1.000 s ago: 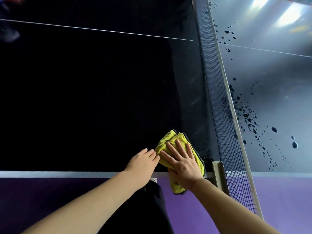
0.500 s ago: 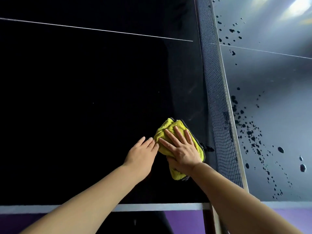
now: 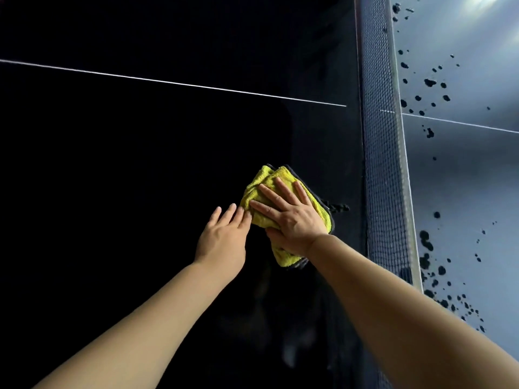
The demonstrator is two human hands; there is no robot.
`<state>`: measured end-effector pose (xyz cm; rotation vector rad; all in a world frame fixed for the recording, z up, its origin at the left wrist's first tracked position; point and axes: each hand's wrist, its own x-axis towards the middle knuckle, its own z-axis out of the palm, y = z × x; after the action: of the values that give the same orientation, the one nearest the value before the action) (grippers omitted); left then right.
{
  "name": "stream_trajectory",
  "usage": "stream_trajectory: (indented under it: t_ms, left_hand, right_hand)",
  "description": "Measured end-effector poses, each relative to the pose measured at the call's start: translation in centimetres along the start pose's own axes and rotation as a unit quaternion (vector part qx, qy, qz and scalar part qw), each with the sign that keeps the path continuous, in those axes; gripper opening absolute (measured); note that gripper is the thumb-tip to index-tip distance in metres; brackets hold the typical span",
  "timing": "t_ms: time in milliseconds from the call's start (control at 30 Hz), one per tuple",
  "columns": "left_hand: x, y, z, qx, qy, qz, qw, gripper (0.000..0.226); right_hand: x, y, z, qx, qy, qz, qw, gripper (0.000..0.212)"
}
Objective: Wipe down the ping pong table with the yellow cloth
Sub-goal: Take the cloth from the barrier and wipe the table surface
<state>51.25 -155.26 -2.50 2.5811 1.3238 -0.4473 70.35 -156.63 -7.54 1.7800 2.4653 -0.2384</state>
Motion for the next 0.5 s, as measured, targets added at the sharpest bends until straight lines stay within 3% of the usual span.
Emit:
stream_trajectory:
  t_ms: [267,500]
  left_hand:
    - [8.5,-1.5,-3.2,-0.001,0.025,-0.051,0.998,0.068]
    - [9.8,0.2,-3.1,-0.005,0.054,-0.015,0.998,0.067]
  right_hand:
    - [8.4,6.5,-1.8,-0.001,0.003,0.044,0.999,0.066]
    - [14.1,11.9,-3.1,0.03,0.026,0.111,0.993,0.063]
